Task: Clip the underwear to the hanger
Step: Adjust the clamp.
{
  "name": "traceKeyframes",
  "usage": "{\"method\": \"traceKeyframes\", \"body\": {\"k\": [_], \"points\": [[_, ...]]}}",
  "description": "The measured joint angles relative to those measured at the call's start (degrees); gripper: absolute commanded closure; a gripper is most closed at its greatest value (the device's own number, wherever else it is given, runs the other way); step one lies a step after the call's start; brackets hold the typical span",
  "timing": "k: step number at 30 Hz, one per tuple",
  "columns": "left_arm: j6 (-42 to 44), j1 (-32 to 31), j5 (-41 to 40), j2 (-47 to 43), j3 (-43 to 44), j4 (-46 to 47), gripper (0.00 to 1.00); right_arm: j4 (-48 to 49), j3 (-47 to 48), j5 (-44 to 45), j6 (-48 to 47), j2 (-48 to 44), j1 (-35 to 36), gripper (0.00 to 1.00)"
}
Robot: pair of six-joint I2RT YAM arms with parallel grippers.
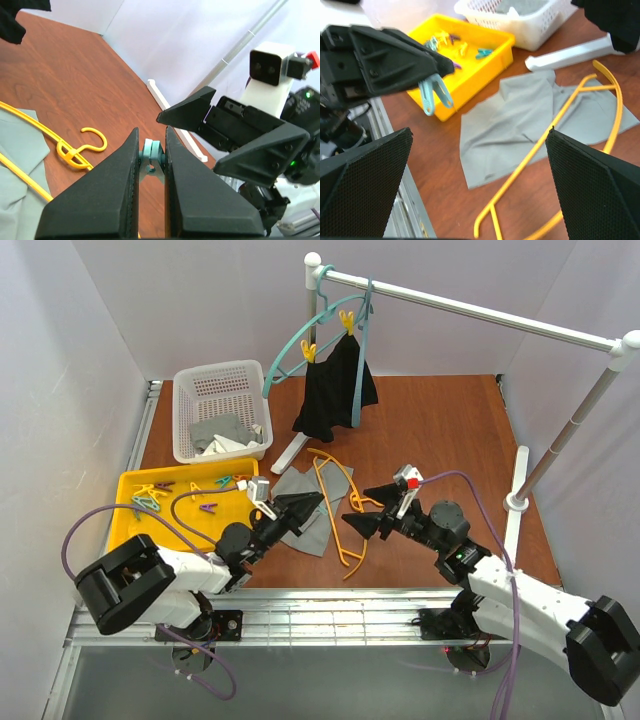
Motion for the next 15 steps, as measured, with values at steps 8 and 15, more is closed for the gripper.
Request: {"method": "traceKeyframes", "body": {"k": [8, 15], "points": [[-4.0, 0.0, -0.5, 2.3, 3.7, -0.1, 1.00, 21.7, -1.5, -1.9, 4.3, 7.8, -0.2, 0.02], [-6.0, 0.0, 2.2, 0.3, 4.0, 0.0, 1.00, 30.6, 0.8, -9.1, 8.3, 14.8, -2.3, 0.03]]}}
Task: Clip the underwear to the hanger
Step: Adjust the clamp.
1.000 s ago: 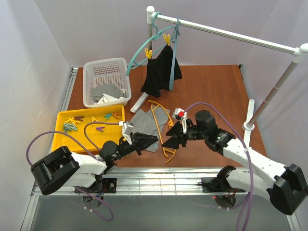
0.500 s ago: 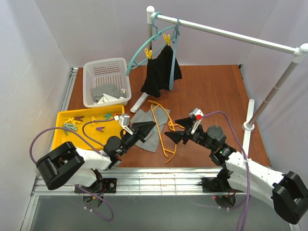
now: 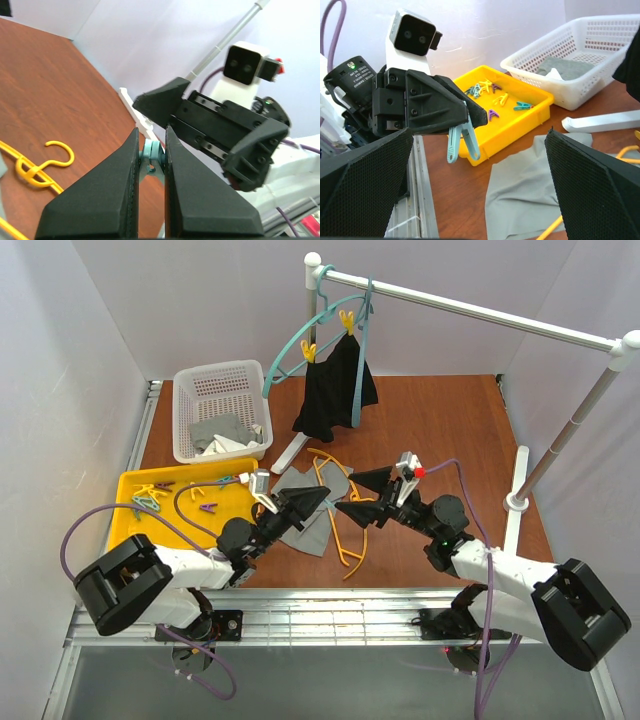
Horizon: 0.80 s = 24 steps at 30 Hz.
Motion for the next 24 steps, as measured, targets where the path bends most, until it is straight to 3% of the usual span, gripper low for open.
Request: {"method": "traceKeyframes", "body": {"k": [16, 24], "points": [[-3.1, 0.0, 5.8, -1.5, 3.0, 0.0, 1.00, 10.4, 3.3, -12.4, 9.2, 10.4, -0.8, 0.14], [-4.4, 0.0, 6.9, -1.4, 3.8, 0.0, 1.00, 11.2, 3.7, -14.0, 10.5, 11.6, -0.8, 0.50]]}}
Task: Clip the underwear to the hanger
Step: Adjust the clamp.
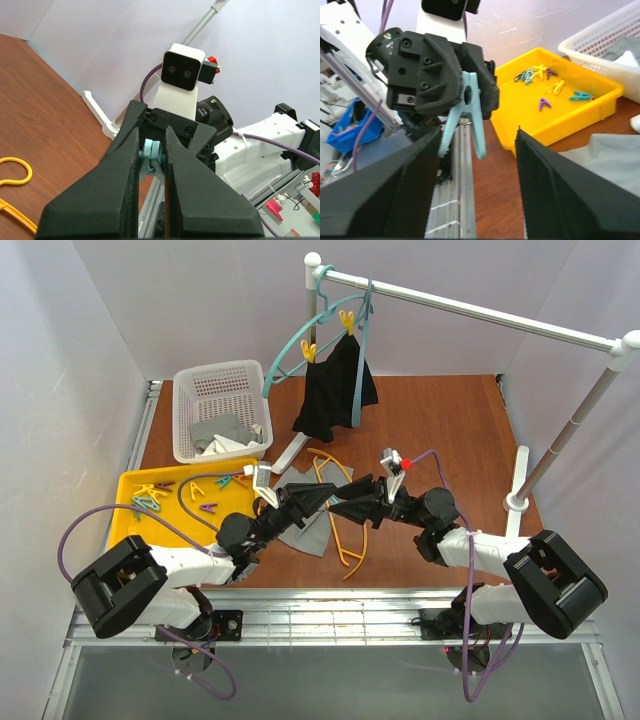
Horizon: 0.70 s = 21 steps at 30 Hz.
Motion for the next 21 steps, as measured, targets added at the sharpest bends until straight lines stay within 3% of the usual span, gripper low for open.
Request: {"method": "traceKeyframes", "body": {"k": [2, 6, 11, 15, 21], "points": [[-0.2, 0.1, 0.0, 0.2, 0.0, -0.1, 1.00, 0.4, 0.0, -0.3, 0.5, 0.3, 0.0, 0.60], [-0.1, 0.2, -0.2, 0.5, 0.0, -0.2, 1.00, 0.8, 0.0, -1.2, 0.9, 0.4, 0.0, 0.64], [0.0, 0.2, -0.5, 0.4, 0.0, -0.1, 1.00, 0.8, -0.1, -1.5, 0.8, -0.2, 0.1, 0.89], [-0.1, 0.2, -0.2, 0.1, -0.2, 0.0, 1.00, 0.5, -0.2, -1.6, 0.5, -0.6, 0.0, 0.99], [-0.8, 0.2, -0.1, -0.3, -0.7, 0.6, 0.80, -1.0, -0.8, -1.6, -2.1, -2.4, 0.0, 0.99]]}}
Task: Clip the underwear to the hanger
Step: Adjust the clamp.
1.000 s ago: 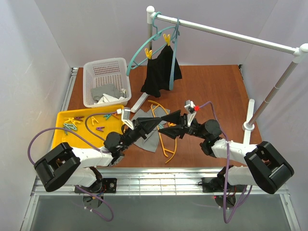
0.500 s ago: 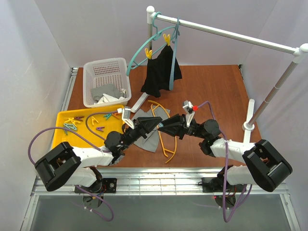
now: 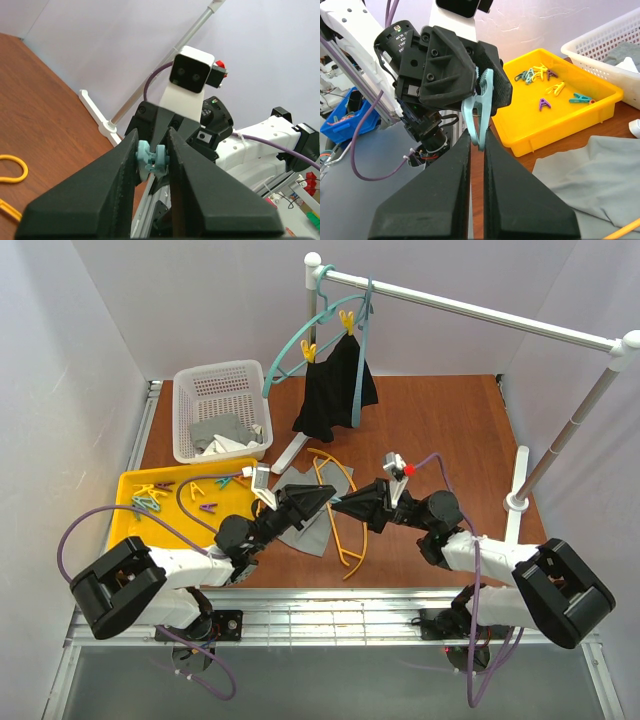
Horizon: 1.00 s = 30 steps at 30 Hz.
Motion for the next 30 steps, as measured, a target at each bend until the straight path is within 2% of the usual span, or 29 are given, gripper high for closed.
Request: {"method": "traceKeyframes", "body": {"k": [5, 10, 11, 12, 15, 16, 19, 21, 30], "points": [[0.0, -0.1, 0.0, -0.5, -1.4, 0.4, 0.85, -3.5, -1.0, 0.9, -2.3, -3.4, -0.2, 0.99], [0.2, -0.2, 0.1, -0.3, -1.5, 0.7, 0.87, -5.8, -1.0, 0.8, -3.4, -4.7, -0.2, 0.97], [0.3, -0.2, 0.1, -0.1, -1.5, 0.8, 0.87, -6.1, -1.0, 0.7, -3.4, -4.7, -0.2, 0.94], [0.3, -0.2, 0.1, 0.3, -1.4, 0.9, 0.88, -6.3, -0.9, 0.5, -3.3, -4.6, -0.4, 0.82], [1.2, -0.2, 0.1, 0.9, -1.3, 0.9, 0.90, -7.0, -0.9, 0.0, -3.2, -4.2, -0.7, 0.66], [1.6, -0.2, 0.1, 1.2, -1.3, 0.7, 0.90, -6.9, -0.9, 0.1, -3.2, -4.1, -0.7, 0.57], [2.4, -0.2, 0.2, 2.5, -1.3, 0.3, 0.90, -6.1, -0.5, -0.1, -3.4, -4.2, -0.9, 0.44], [2.6, -0.1, 0.1, 3.3, -1.3, 0.3, 0.90, -6.3, -0.1, -0.6, -3.7, -4.4, -1.0, 0.39], [2.7, 0.0, 0.4, 3.8, -1.3, 0.0, 0.92, -7.3, 2.2, -1.8, -4.9, -4.7, -1.0, 0.43]]}}
